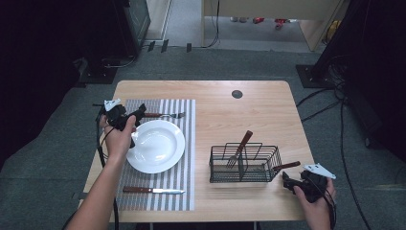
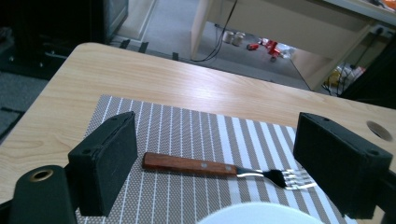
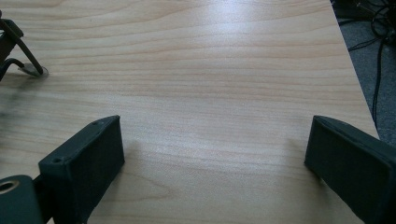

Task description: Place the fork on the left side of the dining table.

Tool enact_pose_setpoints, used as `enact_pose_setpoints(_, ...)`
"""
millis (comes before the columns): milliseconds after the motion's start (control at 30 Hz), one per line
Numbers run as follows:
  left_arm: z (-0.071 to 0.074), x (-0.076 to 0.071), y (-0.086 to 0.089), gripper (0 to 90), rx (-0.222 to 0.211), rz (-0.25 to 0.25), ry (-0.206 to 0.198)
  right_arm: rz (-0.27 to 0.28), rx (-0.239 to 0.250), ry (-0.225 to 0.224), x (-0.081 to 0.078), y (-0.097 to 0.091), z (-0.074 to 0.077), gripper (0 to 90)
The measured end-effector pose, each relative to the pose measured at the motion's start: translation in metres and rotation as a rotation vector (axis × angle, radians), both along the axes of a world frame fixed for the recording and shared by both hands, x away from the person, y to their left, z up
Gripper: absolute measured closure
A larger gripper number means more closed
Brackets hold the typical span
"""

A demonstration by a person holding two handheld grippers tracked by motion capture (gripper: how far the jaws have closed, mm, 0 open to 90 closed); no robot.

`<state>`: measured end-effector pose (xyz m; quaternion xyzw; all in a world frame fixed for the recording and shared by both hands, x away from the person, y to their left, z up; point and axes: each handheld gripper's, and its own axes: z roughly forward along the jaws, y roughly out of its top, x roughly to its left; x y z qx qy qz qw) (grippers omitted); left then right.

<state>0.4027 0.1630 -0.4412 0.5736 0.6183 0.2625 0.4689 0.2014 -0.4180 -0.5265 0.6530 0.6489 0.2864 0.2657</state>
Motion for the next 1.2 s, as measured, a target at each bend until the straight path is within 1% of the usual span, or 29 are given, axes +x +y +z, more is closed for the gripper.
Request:
enact_pose_setpoints(33, 0.004, -0.008, 0.000, 14.1, 0.013, -0.018, -0.010, 0.001, -0.001, -0.001, 0.000, 0.000, 0.000, 4.2)
enact_pose_setpoints(67, 0.004, -0.008, 0.000, 14.0, 0.013, -0.018, -0.010, 0.001, -0.001, -0.001, 0.000, 0.000, 0.000, 4.2)
enact_pose_setpoints(100, 0.007, -0.015, 0.000, 14.1, 0.039, -0.027, -0.020, -0.001, 0.000, 0.001, 0.000, 0.000, 0.000, 4.2)
enact_pose_setpoints(133, 0.008, -0.019, 0.000, 14.1, 0.044, -0.035, -0.023, -0.002, 0.001, 0.001, 0.000, 0.000, 0.000, 4.2)
enact_pose_setpoints(233, 0.011, -0.027, -0.001, 14.0, 0.052, -0.058, -0.021, -0.002, 0.001, 0.001, 0.000, 0.000, 0.000, 4.2)
enact_pose_setpoints(333, 0.013, -0.039, -0.001, 13.8, 0.078, -0.090, -0.017, -0.001, 0.000, 0.001, 0.000, 0.000, 0.000, 4.2)
enact_pose_setpoints(367, 0.014, -0.047, 0.000, 13.7, 0.087, -0.103, -0.019, 0.000, 0.000, 0.000, 0.000, 0.000, 0.000, 4.2)
enact_pose_setpoints(400, 0.014, -0.047, 0.000, 13.7, 0.087, -0.103, -0.019, 0.000, 0.000, 0.000, 0.000, 0.000, 0.000, 4.2)
enact_pose_setpoints(433, 0.015, -0.051, 0.000, 13.7, 0.090, -0.107, -0.019, -0.001, 0.000, 0.001, 0.000, 0.000, 0.000, 4.2)
enact_pose_setpoints(500, 0.017, -0.063, 0.000, 13.8, 0.098, -0.122, -0.032, -0.002, 0.000, 0.001, 0.000, 0.000, 0.000, 4.2)
enact_pose_setpoints(533, 0.017, -0.063, 0.000, 13.7, 0.098, -0.122, -0.032, -0.002, 0.000, 0.001, 0.000, 0.000, 0.000, 4.2)
enact_pose_setpoints(567, 0.018, -0.072, 0.001, 13.7, 0.101, -0.130, -0.037, 0.000, 0.000, 0.000, 0.000, 0.000, 0.000, 4.2)
enact_pose_setpoints(600, 0.018, -0.072, 0.001, 13.7, 0.101, -0.130, -0.037, 0.000, 0.000, 0.000, 0.000, 0.000, 0.000, 4.2)
enact_pose_setpoints(633, 0.019, -0.081, 0.003, 13.7, 0.094, -0.136, -0.041, -0.001, 0.000, 0.001, 0.000, 0.000, 0.000, 4.2)
enact_pose_setpoints(667, 0.019, -0.081, 0.003, 13.7, 0.094, -0.136, -0.041, -0.001, 0.000, 0.001, 0.000, 0.000, 0.000, 4.2)
enact_pose_setpoints(700, 0.021, -0.090, 0.005, 13.7, 0.105, -0.134, -0.053, -0.001, -0.001, 0.000, 0.000, 0.000, 0.000, 4.2)
enact_pose_setpoints(733, 0.022, -0.095, 0.007, 13.7, 0.109, -0.140, -0.056, -0.001, -0.001, 0.000, 0.000, 0.000, 0.000, 4.2)
enact_pose_setpoints(833, 0.024, -0.104, 0.009, 13.7, 0.116, -0.154, -0.059, -0.001, 0.000, 0.001, 0.000, 0.000, 0.000, 4.2)
enact_pose_setpoints(867, 0.025, -0.113, 0.011, 13.7, 0.142, -0.148, -0.075, 0.000, 0.000, 0.000, 0.000, 0.000, 0.000, 4.2)
enact_pose_setpoints(900, 0.025, -0.113, 0.011, 13.7, 0.142, -0.148, -0.075, 0.000, -0.001, 0.000, 0.000, 0.000, 0.000, 4.2)
enact_pose_setpoints(933, 0.025, -0.118, 0.012, 13.7, 0.158, -0.148, -0.082, 0.000, -0.001, 0.000, 0.000, 0.000, 0.000, 4.2)
enact_pose_setpoints(967, 0.025, -0.127, 0.014, 13.7, 0.150, -0.150, -0.086, -0.001, -0.001, 0.002, 0.000, 0.000, 0.000, 4.2)
enact_pose_setpoints(1000, 0.025, -0.127, 0.014, 13.7, 0.150, -0.150, -0.086, -0.001, -0.001, 0.002, 0.000, 0.000, 0.000, 4.2)
enact_pose_setpoints(1033, 0.024, -0.136, 0.017, 13.7, 0.155, -0.146, -0.094, -0.001, 0.000, 0.002, 0.000, 0.000, 0.000, 4.2)
enact_pose_setpoints(1067, 0.024, -0.136, 0.017, 13.7, 0.155, -0.146, -0.094, -0.002, 0.000, 0.001, 0.000, 0.000, 0.000, 4.2)
enact_pose_setpoints(1100, 0.022, -0.145, 0.020, 13.7, 0.155, -0.146, -0.096, 0.000, -0.001, 0.001, 0.000, 0.000, 0.000, 4.2)
enact_pose_setpoints(1133, 0.022, -0.145, 0.020, 13.7, 0.155, -0.146, -0.096, 0.000, -0.001, 0.001, 0.000, 0.000, 0.000, 4.2)
enact_pose_setpoints(1167, 0.020, -0.153, 0.023, 13.7, 0.162, -0.149, -0.098, -0.002, 0.000, 0.002, 0.000, 0.000, 0.000, 4.2)
enact_pose_setpoints(1200, 0.020, -0.153, 0.023, 13.7, 0.162, -0.149, -0.098, -0.002, 0.000, 0.002, 0.000, 0.000, 0.000, 4.2)
